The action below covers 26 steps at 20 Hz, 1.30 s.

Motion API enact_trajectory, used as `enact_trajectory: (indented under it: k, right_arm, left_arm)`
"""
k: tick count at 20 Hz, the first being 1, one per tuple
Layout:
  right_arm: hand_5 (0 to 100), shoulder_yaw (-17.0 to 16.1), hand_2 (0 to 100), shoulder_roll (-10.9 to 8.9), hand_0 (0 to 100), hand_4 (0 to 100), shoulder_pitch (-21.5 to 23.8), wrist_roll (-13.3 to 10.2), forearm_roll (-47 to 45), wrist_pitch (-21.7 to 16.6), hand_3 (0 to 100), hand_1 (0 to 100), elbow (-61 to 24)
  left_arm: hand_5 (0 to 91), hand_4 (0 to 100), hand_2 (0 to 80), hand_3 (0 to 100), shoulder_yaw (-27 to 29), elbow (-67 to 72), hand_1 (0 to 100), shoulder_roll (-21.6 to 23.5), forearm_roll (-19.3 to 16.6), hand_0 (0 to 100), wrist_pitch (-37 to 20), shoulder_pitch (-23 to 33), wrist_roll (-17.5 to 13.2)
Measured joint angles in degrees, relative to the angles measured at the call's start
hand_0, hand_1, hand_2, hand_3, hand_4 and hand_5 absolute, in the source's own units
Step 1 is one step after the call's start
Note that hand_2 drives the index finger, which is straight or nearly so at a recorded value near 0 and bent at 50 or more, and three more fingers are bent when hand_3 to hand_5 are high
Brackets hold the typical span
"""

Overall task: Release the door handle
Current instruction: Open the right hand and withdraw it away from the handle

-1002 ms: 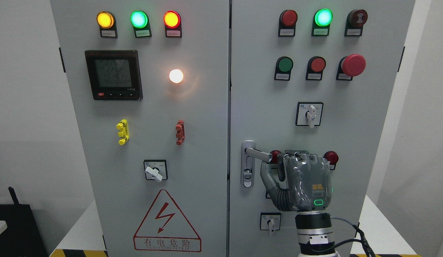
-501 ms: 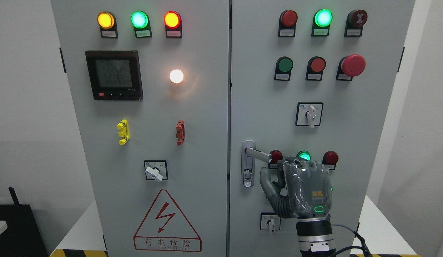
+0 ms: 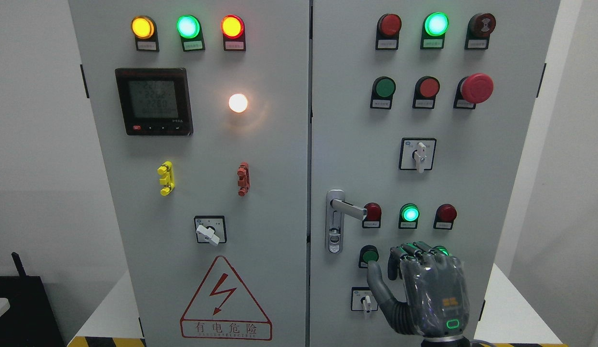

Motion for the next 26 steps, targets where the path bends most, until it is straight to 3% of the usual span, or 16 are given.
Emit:
enact_trajectory:
  k: [5,14,26]
  right_arm:
    - [0,-1.4,0,-1.40,45,0,2.2,-0.2,-1.6,-2.8,0,17,-2.0]
    - [0,-2.6,0,-2.71,42,0,3.6,0.2,-4.0,-3.2,0,14,-3.7]
    - [0,-3.2,0,-3.02,41,0,4.9,0.4,-5.0,-3.2,0,15,-4.6]
  left_arm:
    - [0.0,0,0.0,0,0.0,0.0,39,0.0,0.0,12,0.0,0.0,0.0]
    - [0.0,0,0.0,0,0.0,0.0,39,0.0,0.0,12,0.0,0.0,0.0]
    - [0.0,0,0.0,0,0.0,0.0,39,0.0,0.0,12,0.0,0.0,0.0]
